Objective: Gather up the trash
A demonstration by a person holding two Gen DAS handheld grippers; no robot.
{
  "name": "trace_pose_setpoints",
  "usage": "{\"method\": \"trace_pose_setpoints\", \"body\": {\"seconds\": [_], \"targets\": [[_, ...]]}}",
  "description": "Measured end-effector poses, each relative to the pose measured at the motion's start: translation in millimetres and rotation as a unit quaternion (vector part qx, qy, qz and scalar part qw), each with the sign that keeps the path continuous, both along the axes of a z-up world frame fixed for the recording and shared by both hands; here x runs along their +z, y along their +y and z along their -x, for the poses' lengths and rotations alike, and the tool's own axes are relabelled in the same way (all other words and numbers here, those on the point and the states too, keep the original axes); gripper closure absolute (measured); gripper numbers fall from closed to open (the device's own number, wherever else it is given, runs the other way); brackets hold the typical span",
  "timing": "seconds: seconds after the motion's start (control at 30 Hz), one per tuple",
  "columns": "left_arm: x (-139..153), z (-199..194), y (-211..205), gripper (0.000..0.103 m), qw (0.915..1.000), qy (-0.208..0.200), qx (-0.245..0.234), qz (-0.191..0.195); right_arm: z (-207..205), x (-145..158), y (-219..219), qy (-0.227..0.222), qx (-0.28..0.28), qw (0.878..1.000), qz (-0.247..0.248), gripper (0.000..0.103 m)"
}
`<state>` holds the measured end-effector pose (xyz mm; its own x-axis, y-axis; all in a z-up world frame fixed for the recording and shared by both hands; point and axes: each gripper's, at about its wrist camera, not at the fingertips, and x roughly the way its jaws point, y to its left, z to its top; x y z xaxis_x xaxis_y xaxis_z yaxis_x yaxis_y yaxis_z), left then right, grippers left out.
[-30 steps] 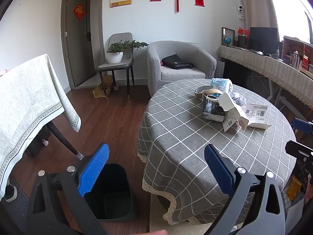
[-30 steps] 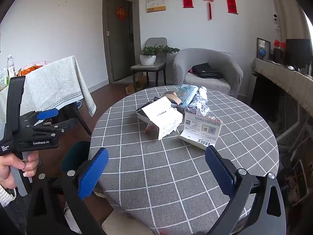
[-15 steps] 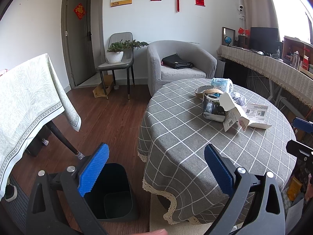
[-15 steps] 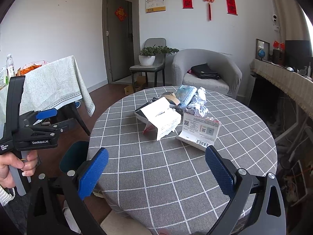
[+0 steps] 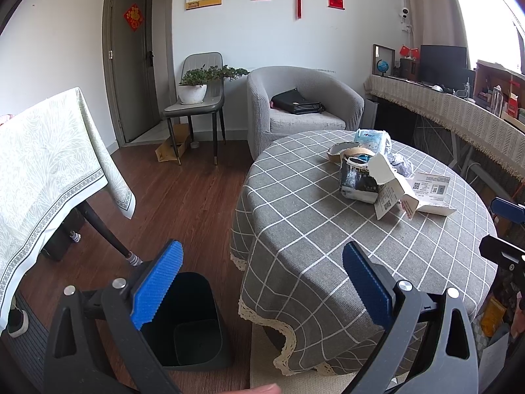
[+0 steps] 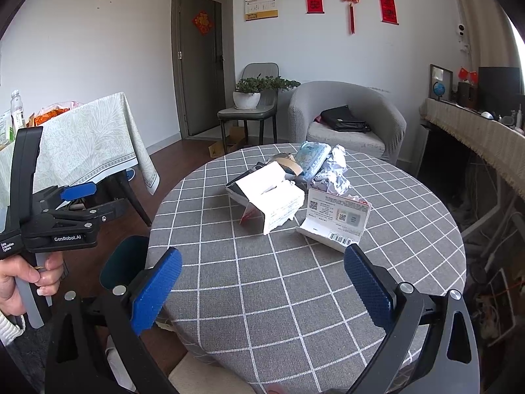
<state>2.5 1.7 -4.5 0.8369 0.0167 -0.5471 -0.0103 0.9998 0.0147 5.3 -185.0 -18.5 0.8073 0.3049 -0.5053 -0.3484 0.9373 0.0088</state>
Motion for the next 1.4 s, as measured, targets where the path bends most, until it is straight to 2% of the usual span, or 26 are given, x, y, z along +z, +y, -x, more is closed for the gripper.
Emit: {"method": "trace_pose_setpoints", "body": {"seconds": [1.4], "targets": [[0.6,-0.4,-0.8,0.003,1.0000,0.002,-0.002,0.000,-0.8,-1.8,1.3,-0.001,-0.004,1.000,0.001,0.003]]}}
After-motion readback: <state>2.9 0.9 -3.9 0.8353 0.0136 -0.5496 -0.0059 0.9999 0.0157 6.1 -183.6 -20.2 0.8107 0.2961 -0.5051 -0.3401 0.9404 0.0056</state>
